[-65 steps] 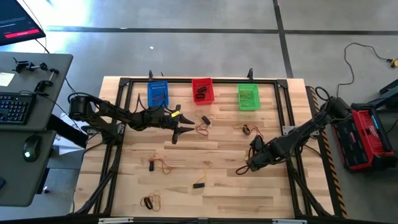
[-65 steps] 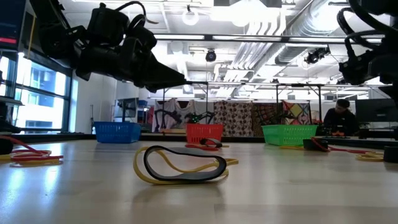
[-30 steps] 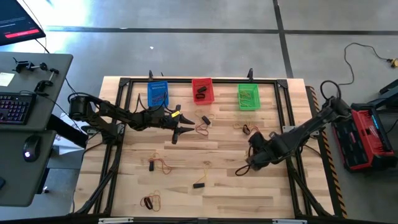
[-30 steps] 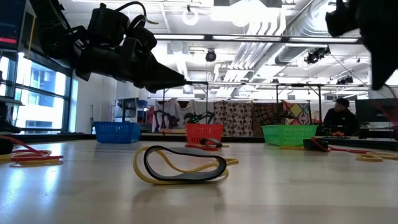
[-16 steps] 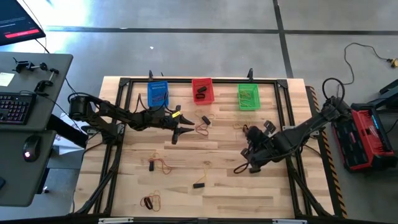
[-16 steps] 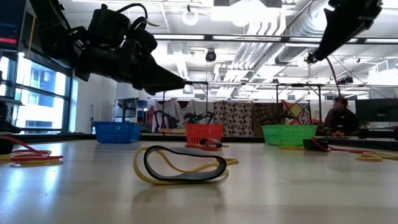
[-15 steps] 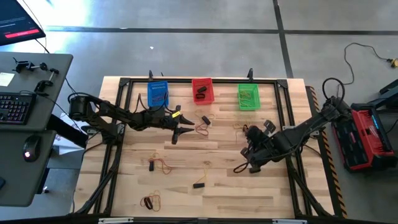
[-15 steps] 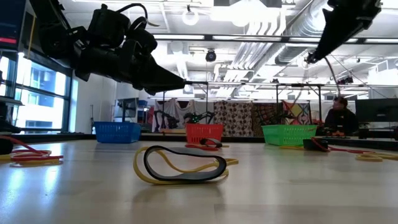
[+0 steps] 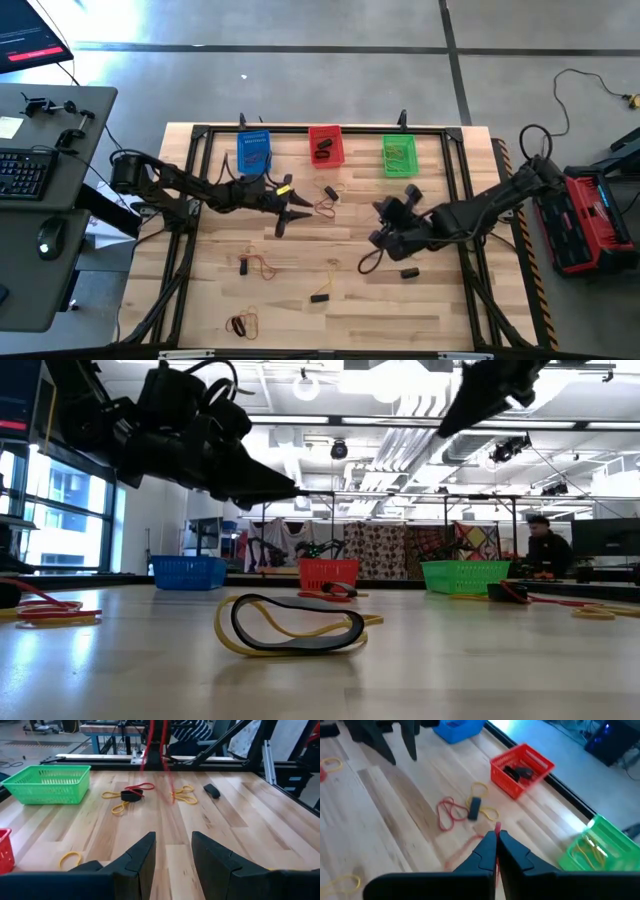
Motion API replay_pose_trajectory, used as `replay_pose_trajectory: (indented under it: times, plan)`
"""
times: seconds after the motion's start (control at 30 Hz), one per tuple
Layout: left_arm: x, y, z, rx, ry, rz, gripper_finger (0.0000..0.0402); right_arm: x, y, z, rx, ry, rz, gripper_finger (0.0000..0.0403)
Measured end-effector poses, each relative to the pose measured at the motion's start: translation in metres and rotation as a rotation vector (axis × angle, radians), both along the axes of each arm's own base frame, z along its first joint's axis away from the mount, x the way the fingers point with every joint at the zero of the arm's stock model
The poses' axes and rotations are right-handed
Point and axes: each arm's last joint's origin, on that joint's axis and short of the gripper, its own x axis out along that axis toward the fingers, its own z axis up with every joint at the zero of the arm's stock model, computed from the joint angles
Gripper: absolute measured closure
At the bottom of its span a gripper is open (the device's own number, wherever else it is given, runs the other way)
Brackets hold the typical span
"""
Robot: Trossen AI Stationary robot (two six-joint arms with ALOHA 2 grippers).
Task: Sort rubber bands into baskets
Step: Put the red rubber band into the blue bin
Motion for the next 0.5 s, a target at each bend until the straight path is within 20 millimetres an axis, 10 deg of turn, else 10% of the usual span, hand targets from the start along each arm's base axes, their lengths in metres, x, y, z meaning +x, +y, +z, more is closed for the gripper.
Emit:
replay_pose_trajectory:
  times: [0.5]
  plan:
    - [0.015,-0.019,0.017,0.090,-0.067,0.029,0.0250,0.027,-0.023,-0.043,0.016,-0.215,0.180,0.0403]
